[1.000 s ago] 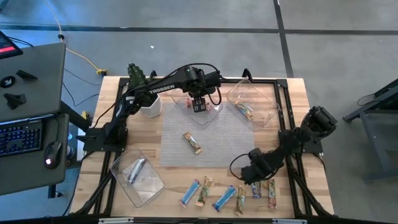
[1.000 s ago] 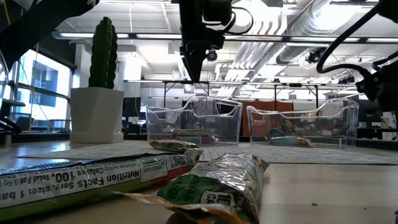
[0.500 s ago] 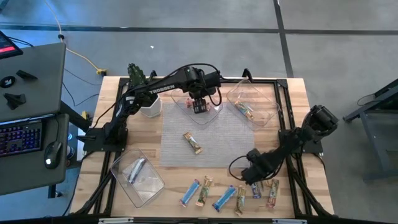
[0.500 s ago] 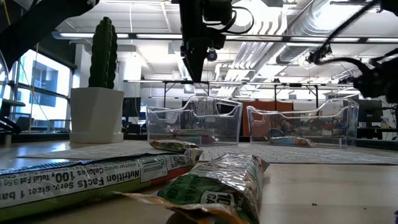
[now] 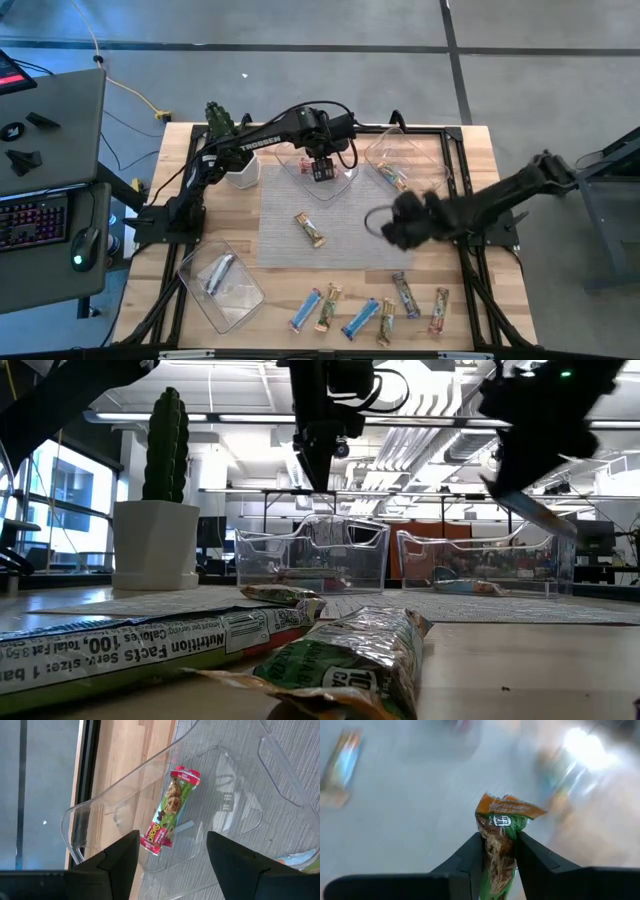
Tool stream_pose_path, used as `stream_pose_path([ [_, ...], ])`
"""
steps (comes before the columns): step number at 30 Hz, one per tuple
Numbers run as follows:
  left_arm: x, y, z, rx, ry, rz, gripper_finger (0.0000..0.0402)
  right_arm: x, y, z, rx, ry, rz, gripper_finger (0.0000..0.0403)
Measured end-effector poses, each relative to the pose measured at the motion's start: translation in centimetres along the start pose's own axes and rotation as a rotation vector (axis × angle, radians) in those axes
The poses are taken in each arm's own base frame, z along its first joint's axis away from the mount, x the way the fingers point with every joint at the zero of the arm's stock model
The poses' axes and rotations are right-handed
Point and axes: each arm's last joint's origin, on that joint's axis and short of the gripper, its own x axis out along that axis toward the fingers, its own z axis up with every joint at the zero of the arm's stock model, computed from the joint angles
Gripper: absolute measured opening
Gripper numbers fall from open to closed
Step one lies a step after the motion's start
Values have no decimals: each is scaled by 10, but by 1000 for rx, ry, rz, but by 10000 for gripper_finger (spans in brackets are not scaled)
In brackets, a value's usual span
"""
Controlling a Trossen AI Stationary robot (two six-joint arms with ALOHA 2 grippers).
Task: Pick and place Granola Bars by type
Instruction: Put the yellow granola bar into the top right transparent bin
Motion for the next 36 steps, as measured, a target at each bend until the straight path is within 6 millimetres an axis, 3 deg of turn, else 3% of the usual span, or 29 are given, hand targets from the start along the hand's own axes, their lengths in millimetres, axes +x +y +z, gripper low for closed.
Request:
stream_pose_path([
  [6, 0, 0, 0, 0, 1, -1, 225, 4, -44, 48, -55, -193, -168, 91],
  [12, 0, 0, 0, 0, 1, -1, 225, 18, -85, 74, -81, -134, -309, 91],
  [16, 0, 0, 0, 0, 1, -1, 225, 45, -102, 71, -100, -46, -314, 91],
  [23, 0, 0, 0, -16, -1, -1, 225, 95, -115, 47, -125, -65, -97, 91],
  [31, 0, 0, 0, -30, -2, -2, 225, 108, -125, 32, -235, -16, -88, 94],
  [36, 0, 0, 2, -38, -16, -1, 225, 109, -126, 30, -265, -16, -86, 119],
])
